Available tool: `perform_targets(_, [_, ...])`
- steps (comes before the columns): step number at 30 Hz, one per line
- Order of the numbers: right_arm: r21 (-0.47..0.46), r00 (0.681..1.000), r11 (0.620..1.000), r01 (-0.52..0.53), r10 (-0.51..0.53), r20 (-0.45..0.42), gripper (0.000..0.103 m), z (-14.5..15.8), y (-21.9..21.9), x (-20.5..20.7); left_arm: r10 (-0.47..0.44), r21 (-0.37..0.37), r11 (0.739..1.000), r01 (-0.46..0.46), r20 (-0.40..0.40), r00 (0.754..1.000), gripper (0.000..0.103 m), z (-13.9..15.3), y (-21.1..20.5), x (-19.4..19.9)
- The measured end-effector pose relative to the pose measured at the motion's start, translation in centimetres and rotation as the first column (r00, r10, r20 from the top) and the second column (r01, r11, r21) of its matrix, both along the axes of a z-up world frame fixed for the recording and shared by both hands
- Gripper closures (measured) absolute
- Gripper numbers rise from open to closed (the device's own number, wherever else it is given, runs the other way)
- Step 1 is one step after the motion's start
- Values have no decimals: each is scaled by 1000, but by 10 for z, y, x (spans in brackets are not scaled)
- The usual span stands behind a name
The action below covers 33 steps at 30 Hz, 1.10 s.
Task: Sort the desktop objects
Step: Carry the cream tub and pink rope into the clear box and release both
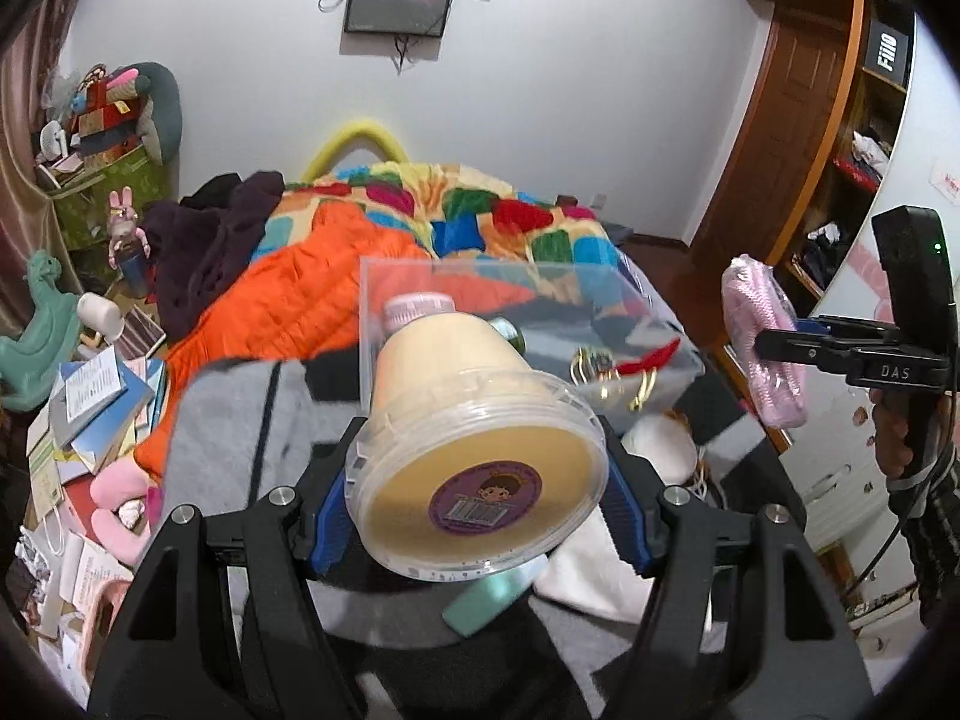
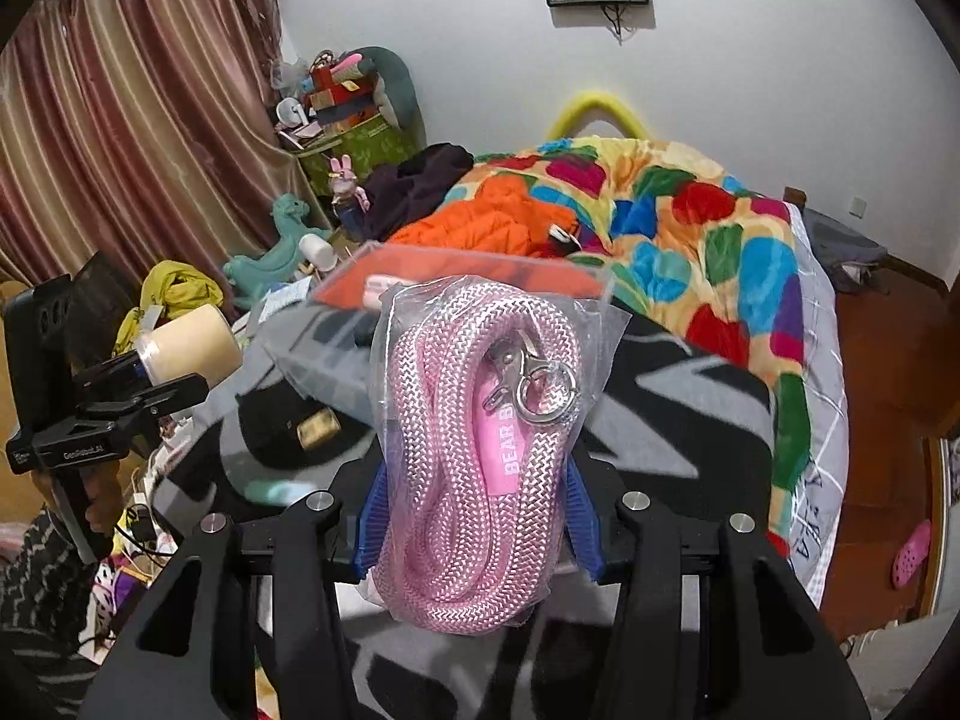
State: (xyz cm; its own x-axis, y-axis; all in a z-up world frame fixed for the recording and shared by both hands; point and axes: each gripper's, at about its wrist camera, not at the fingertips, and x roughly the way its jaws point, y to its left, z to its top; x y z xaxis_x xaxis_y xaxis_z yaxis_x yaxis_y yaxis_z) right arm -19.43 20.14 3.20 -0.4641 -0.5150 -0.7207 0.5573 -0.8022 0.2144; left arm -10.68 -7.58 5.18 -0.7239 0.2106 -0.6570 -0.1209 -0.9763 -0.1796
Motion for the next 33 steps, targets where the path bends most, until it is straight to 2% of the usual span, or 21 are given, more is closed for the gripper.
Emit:
perform_targets(3, [-3, 1000, 1000, -10, 10, -22, 57, 7, -11, -9, 18, -15, 1000, -18, -7, 1000, 34, 4, -4, -13])
perform_targets(8, [-18, 999, 1000, 0, -1, -41, 57, 13, -25, -31, 23, 3, 1000, -23, 17, 1000, 34, 4, -10, -37])
perform_targets(11, [-27, 999, 1000, 14, -15, -39, 57, 11, -33, -47, 25, -27, 999, -24, 16, 1000, 34, 3, -6, -50])
perform_targets(18, [-12, 999, 999, 37, -37, -23, 57, -10, -50, -75, -1, -5, 1000, 1, 75, 997, 34, -15, 1, -79])
perform_targets(24, [24, 999, 999, 32, -32, 4, 57, -32, -65, -87, -35, -44, 998, 40, 112, 993, 34, -36, 14, -97])
perform_targets(33, [94, 1000, 996, -5, 3, 22, 57, -57, -81, -88, -49, -71, 996, 59, 136, 989, 34, -51, 18, -110])
